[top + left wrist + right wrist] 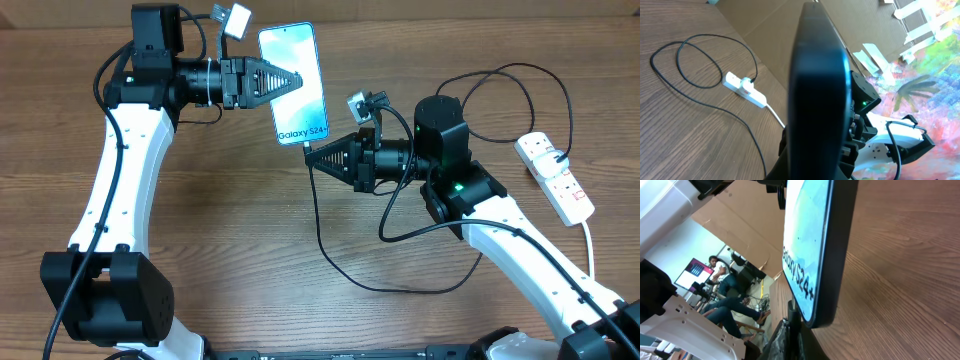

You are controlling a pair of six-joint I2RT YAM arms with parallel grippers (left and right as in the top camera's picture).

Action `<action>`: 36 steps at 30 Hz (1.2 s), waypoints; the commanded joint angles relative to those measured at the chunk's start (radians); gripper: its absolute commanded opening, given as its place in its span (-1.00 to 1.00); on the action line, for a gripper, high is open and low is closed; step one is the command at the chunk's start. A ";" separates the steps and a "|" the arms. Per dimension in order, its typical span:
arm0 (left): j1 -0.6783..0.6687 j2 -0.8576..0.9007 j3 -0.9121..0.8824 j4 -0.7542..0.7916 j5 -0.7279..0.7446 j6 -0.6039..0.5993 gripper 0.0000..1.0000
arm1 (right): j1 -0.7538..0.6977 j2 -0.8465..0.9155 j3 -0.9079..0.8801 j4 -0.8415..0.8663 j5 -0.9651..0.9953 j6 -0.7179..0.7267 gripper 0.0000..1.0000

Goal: Plug charger to phone and switch on socket

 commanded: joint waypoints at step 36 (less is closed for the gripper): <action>0.003 -0.006 0.000 0.005 0.055 0.019 -0.91 | 0.000 0.009 0.010 0.001 0.014 0.008 -0.92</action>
